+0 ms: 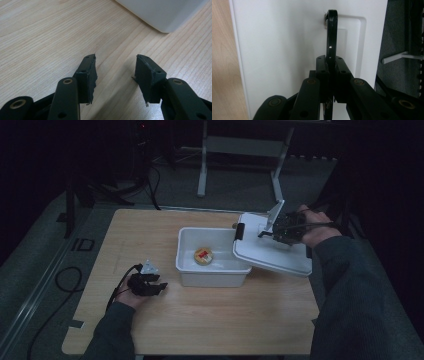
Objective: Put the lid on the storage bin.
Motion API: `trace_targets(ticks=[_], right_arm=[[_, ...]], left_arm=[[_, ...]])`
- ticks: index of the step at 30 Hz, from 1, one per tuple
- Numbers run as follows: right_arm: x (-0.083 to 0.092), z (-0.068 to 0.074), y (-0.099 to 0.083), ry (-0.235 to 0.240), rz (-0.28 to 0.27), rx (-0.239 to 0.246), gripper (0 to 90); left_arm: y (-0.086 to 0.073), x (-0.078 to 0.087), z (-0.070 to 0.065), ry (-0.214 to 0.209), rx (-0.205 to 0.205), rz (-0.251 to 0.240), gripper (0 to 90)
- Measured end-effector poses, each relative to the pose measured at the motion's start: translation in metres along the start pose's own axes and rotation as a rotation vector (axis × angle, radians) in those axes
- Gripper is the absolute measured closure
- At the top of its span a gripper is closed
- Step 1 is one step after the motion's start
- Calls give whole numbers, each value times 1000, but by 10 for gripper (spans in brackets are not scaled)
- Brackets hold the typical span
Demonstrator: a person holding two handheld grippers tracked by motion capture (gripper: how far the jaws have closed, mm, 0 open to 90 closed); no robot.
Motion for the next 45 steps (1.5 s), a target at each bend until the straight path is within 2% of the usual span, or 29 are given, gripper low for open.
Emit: trace_targets(ticks=[14,29,45], right_arm=[[1,5,17,7,-11,28,844],[1,16,43,16,-30,70,843],[-3,24,60,18,-41,95,844]], left_arm=[[0,0,0,0,1,-2,515],[0,0,0,-1,-2,-1,515],[0,0,0,-1,-3,-1,515]])
Point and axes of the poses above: each handheld gripper's, and its own axes: x roughly backward along the jaws, y roughly out of its top, z roughly to its left, the point moved 6 cm from there along -x, roughly forward along the jaws, and after that the axes turned 15 degrees about -x, right-handed, at the moved point
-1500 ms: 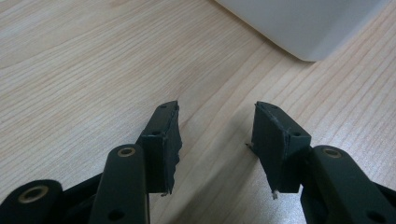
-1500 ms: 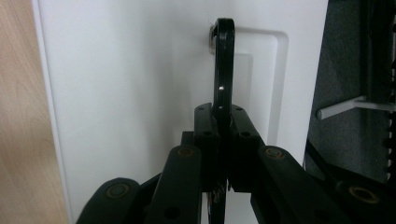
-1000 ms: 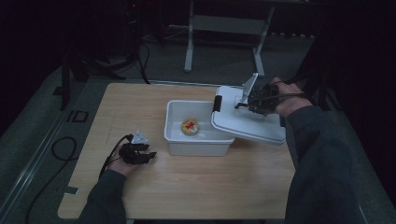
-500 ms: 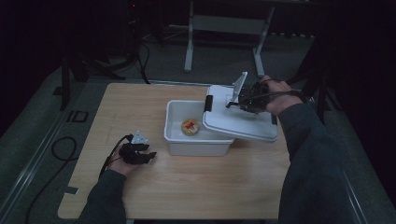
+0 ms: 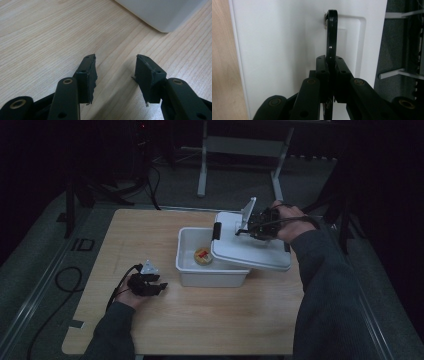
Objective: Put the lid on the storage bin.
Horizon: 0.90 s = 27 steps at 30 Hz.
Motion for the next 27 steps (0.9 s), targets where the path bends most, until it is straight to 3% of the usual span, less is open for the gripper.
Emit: trace_targets(ticks=[27], right_arm=[[-9,11,26,31,-5,43,844]], left_arm=[[0,0,-1,-2,0,-3,514]])
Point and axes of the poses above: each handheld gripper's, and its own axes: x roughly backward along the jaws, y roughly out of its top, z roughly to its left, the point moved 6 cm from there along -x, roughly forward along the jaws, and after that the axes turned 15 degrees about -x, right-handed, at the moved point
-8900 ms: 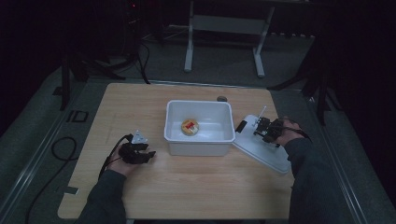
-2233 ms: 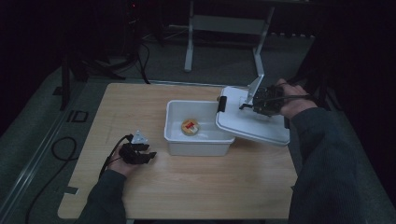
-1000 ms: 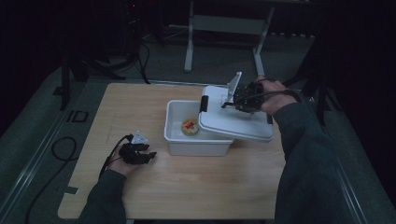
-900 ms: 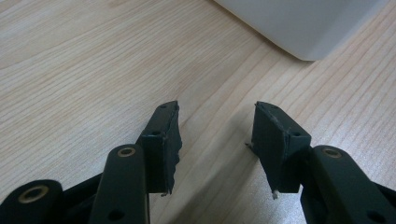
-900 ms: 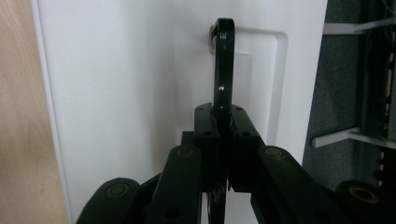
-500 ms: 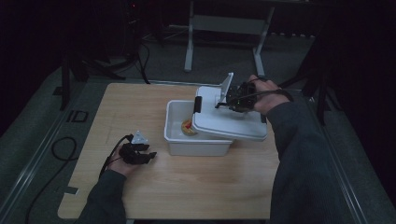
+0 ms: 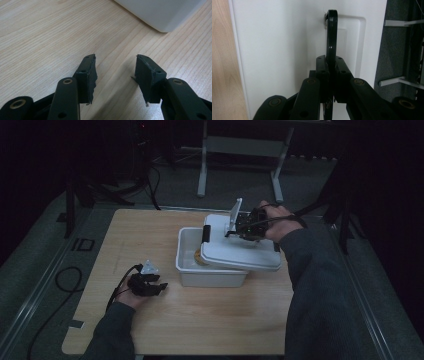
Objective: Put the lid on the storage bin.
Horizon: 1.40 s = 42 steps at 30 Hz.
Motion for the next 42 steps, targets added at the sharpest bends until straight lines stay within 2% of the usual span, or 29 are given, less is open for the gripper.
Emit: trace_targets(ticks=[9,27,42], right_arm=[[-2,1,7,0,-6,2,844],[-11,8,22,15,-3,30,843],[-12,11,32,11,4,55,843]], left_arm=[[0,0,0,-1,0,0,514],[0,0,0,-1,-1,-1,513],[0,0,0,-2,-1,-1,513]])
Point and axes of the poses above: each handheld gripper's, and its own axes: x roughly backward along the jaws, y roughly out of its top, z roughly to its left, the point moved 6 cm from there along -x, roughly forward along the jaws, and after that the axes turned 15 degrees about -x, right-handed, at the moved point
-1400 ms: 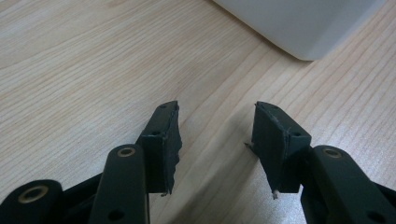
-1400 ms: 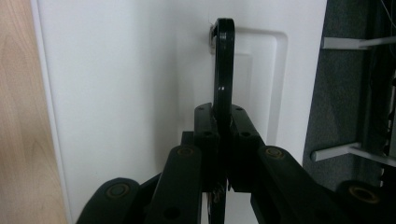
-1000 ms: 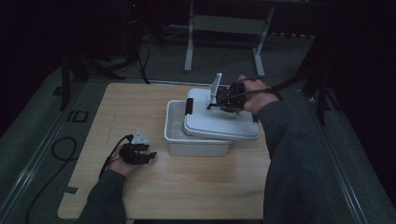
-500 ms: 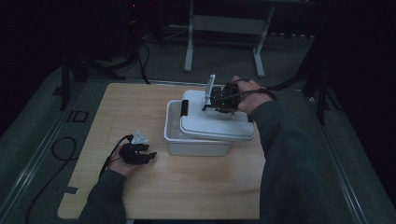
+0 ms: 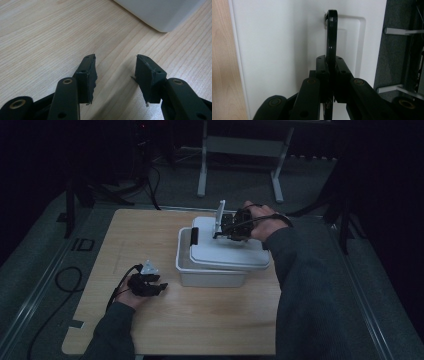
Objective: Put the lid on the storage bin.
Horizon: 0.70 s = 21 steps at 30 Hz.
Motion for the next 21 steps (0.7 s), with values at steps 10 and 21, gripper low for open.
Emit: trace_targets(ticks=[10,21], right_arm=[[-2,3,8,0,7,19,844],[-8,5,15,13,2,27,844]], left_arm=[[0,0,0,0,-1,1,513],[0,0,0,-1,-2,1,509]])
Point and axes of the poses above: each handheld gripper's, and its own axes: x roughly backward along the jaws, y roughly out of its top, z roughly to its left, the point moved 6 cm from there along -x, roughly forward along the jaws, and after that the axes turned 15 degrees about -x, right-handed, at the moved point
